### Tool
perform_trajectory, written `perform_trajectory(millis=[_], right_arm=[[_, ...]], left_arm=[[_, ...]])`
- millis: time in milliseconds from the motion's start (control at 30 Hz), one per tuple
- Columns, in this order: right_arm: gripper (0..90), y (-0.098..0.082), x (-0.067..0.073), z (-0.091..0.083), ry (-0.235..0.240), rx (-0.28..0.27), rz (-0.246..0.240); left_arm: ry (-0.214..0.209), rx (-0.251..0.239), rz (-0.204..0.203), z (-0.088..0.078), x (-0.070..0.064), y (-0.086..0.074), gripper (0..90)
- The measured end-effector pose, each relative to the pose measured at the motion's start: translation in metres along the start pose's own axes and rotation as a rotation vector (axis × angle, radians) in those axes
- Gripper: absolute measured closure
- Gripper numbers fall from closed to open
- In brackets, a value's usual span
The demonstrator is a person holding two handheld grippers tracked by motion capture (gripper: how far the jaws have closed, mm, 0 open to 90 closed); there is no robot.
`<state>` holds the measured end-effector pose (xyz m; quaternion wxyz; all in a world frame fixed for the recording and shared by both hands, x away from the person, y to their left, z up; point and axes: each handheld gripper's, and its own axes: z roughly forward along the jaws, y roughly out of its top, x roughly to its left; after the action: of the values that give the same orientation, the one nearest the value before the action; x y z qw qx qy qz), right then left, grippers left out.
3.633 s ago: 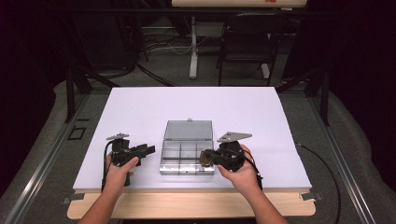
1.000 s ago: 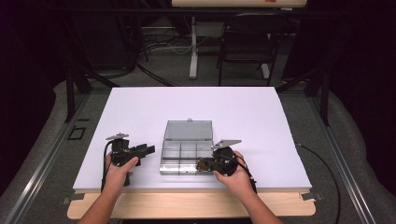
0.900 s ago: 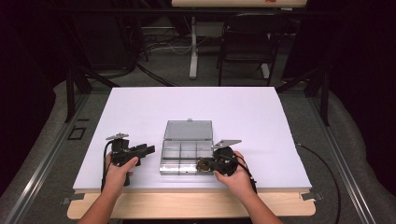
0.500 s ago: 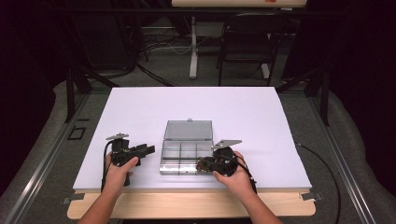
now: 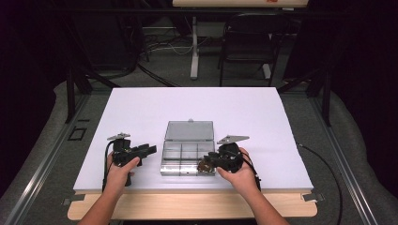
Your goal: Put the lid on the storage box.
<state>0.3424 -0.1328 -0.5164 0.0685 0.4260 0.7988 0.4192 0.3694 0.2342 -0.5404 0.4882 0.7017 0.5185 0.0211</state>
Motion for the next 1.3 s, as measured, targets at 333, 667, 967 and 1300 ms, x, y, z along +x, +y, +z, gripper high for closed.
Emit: perform_trajectory(millis=[333, 667, 967, 1300], right_arm=[[68.7, 0.012, -0.009, -0.006, -0.026, 0.002, -0.004], [67.8, 0.021, -0.019, -0.005, -0.045, 0.027, 0.011], [65.8, 0.031, -0.024, -0.003, -0.064, 0.037, 0.006], [64.1, 0.044, -0.033, 0.006, -0.092, 0.054, 0.032]], left_arm=[[-0.011, 0.006, 0.021, 0.006, -0.008, 0.006, 51.0], [-0.022, 0.024, 0.032, 0.012, -0.014, 0.015, 52.0], [-0.009, 0.041, 0.024, 0.019, -0.013, 0.026, 52.0], [-0.01, 0.053, 0.006, 0.028, -0.013, 0.035, 51.6]])
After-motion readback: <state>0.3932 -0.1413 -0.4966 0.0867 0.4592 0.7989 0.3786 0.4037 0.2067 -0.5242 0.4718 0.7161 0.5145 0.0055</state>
